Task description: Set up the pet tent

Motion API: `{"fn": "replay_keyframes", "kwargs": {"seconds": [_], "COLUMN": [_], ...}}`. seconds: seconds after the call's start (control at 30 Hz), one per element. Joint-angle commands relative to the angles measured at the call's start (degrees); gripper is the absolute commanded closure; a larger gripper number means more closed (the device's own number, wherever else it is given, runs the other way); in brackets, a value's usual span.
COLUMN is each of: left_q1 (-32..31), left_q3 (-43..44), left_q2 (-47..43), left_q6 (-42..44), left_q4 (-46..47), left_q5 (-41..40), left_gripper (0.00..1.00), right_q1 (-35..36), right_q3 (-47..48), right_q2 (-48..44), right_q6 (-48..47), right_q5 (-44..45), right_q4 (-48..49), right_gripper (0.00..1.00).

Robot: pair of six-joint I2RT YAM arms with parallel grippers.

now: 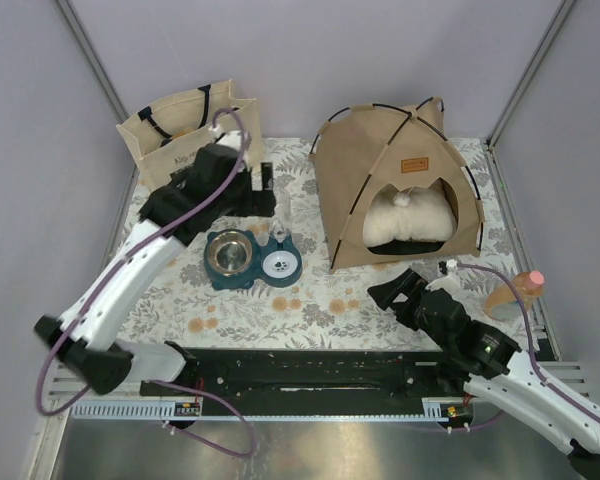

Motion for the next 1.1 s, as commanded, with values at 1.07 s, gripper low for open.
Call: {"fn": "replay_keyframes", "kwargs": {"seconds": [1.07], "left_q1": [0.2], "left_q3": [-29.4], "left_q2": [-75.5], "left_q6": [-10.1], "left_q4": [-21.7], "left_q5": [0.7], "left_gripper": [0.01], "right_q1": [-0.2], "right_q3": [63.2], "right_q2": [-23.9], "right_q6": [-34.4], "right_q5": [27.2], "right_q4": [-50.4], "right_gripper": [0.00]}}
